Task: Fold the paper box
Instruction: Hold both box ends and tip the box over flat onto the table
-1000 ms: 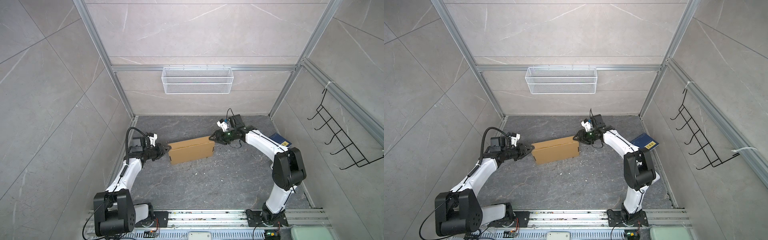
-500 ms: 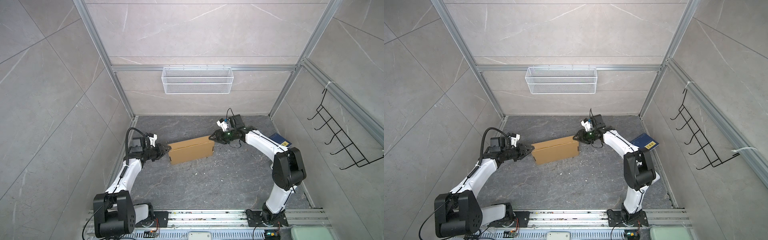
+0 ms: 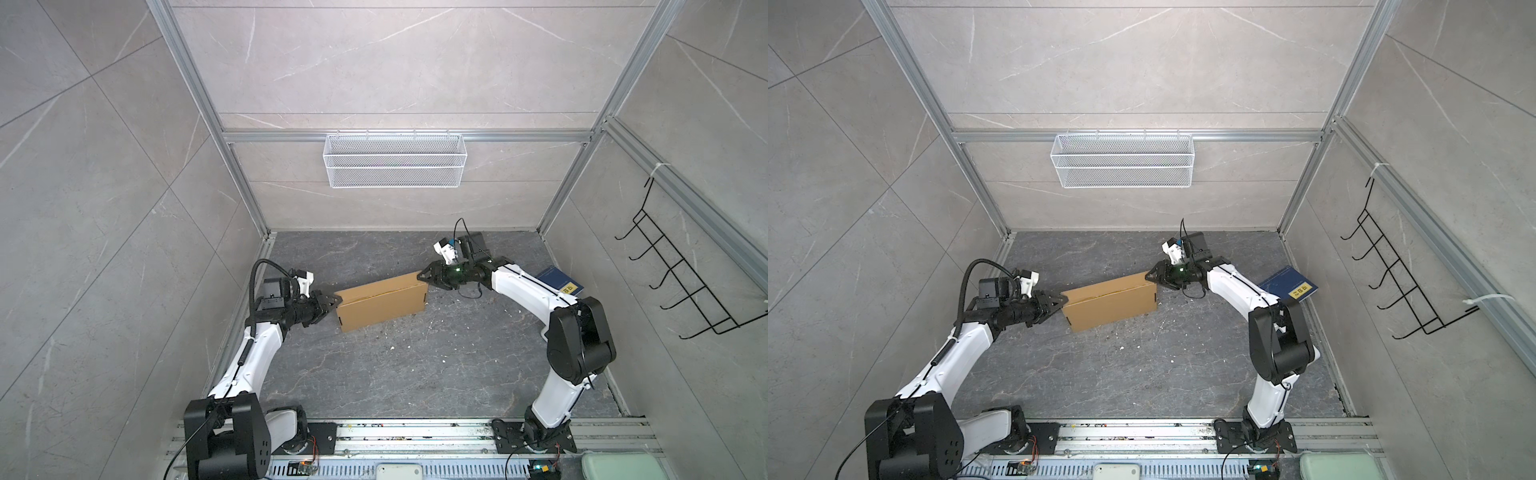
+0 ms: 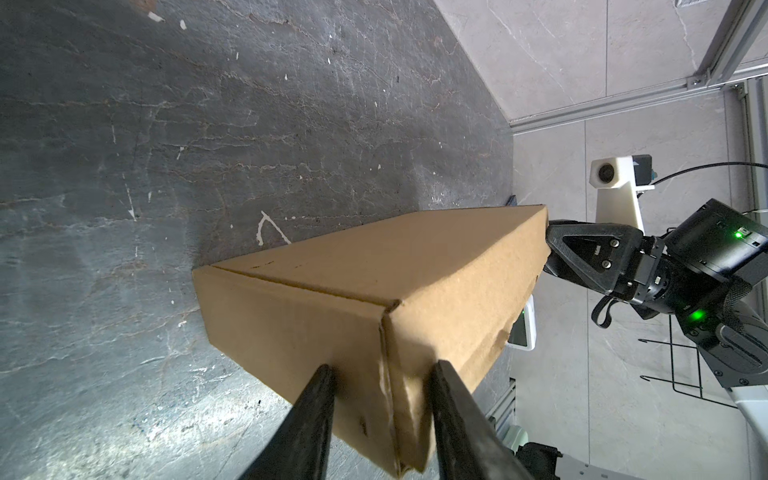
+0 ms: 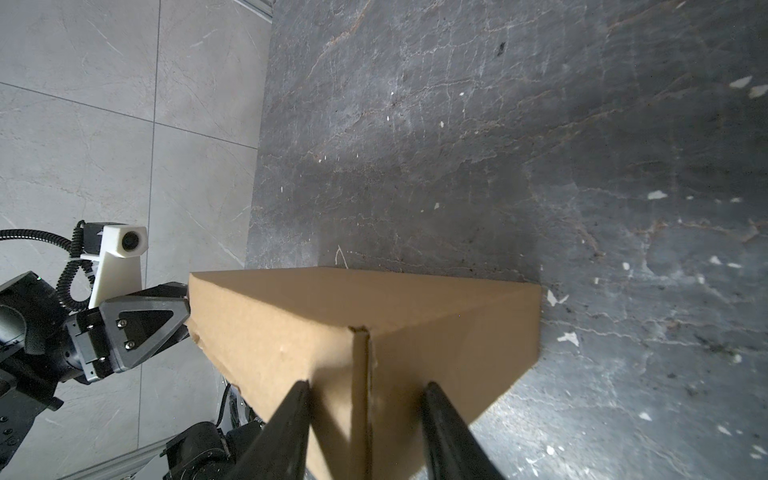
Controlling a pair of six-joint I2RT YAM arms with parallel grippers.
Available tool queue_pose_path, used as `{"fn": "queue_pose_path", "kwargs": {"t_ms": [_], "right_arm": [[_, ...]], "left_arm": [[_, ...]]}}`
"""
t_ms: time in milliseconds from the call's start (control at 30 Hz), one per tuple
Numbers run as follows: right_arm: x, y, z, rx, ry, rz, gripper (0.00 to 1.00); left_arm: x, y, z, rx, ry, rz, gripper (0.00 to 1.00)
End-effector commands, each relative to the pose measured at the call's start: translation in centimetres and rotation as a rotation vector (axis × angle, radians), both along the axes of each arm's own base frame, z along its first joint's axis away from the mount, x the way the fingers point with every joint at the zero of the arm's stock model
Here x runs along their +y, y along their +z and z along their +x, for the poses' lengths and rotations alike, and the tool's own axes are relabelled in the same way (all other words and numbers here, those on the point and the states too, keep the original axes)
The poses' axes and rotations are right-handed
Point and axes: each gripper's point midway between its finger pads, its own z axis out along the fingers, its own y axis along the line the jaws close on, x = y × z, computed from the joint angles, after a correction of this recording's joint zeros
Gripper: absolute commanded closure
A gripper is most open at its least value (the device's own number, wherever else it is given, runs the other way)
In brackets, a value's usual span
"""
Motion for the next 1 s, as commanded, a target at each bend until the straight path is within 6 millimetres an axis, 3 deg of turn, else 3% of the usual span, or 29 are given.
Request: {"fn": "queue_pose_path", "kwargs": {"t_ms": [0,667,967], "right_arm": [[0.4,-1.7,-2.7,0.088,0.011,-0.033,0.55],[0.3,-3.8,-5.1,0.11,-0.008,-0.054,0.51],[0.3,-3.1,-5.7,0.096,0.001,-0.045,0.5]], "left_arm": [[0.0,-1.6,-2.2,0.094,0.017,0.008,0.59],[1.1,-1.8,-3.7,0.12,0.077,0.074,0.4],[1.0,-1.0,-3.8,0.112,0.082,0.062,0.38]]}}
